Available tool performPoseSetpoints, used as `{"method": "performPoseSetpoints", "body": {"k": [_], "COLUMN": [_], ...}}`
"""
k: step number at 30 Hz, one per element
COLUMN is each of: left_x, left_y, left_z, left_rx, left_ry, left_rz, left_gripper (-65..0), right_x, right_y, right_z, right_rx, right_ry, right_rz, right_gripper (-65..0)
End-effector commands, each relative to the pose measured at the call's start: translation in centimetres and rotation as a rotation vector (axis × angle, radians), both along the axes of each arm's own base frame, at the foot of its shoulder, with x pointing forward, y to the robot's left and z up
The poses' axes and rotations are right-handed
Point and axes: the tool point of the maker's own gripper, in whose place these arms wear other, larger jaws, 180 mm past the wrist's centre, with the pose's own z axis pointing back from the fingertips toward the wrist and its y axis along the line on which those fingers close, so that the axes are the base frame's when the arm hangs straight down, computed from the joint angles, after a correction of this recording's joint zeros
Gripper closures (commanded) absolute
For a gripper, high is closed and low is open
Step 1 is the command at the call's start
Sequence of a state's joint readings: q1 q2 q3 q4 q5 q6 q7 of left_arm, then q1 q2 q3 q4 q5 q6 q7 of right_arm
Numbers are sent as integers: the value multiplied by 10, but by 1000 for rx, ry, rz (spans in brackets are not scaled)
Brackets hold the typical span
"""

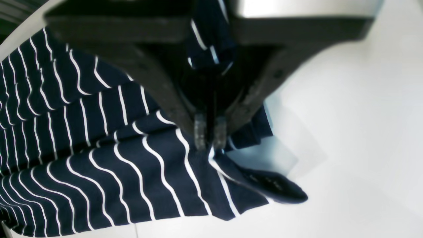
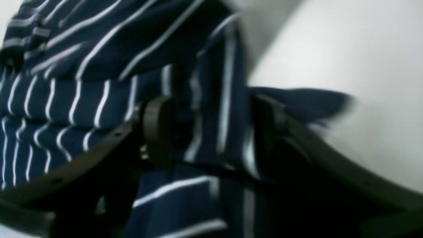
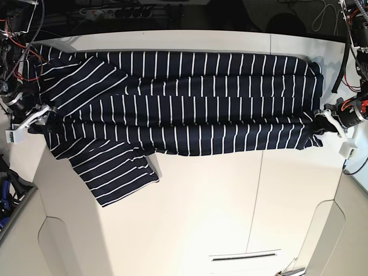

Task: Fold the T-shirt properly
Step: 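Lift the hem with both grippers and fold it toward the collar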

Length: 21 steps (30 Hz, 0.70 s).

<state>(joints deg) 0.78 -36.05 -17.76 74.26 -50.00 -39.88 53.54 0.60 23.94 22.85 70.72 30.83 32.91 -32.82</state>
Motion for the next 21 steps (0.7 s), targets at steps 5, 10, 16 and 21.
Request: {"method": "performPoseSetpoints", "body": {"k": [5, 10, 16, 21], "left_x": [12, 11, 11, 11], "left_y": [8, 8, 8, 8], "left_z": [19, 19, 19, 19], "left_rx": [14, 14, 14, 14], "left_ry": [-58, -57, -57, -57], "left_rz": [2, 2, 2, 2], "left_gripper": [0, 0, 0, 0], "right_x": [24, 45, 76, 102], "right_y": [-38, -47, -30, 3], "right_z": [69, 98, 111, 91], "right_rx": [21, 39, 27, 31], "right_ry": [-226, -323, -361, -321], "right_rz": [-125, -172, -142, -57], "right_gripper": [-360, -360, -360, -360]}}
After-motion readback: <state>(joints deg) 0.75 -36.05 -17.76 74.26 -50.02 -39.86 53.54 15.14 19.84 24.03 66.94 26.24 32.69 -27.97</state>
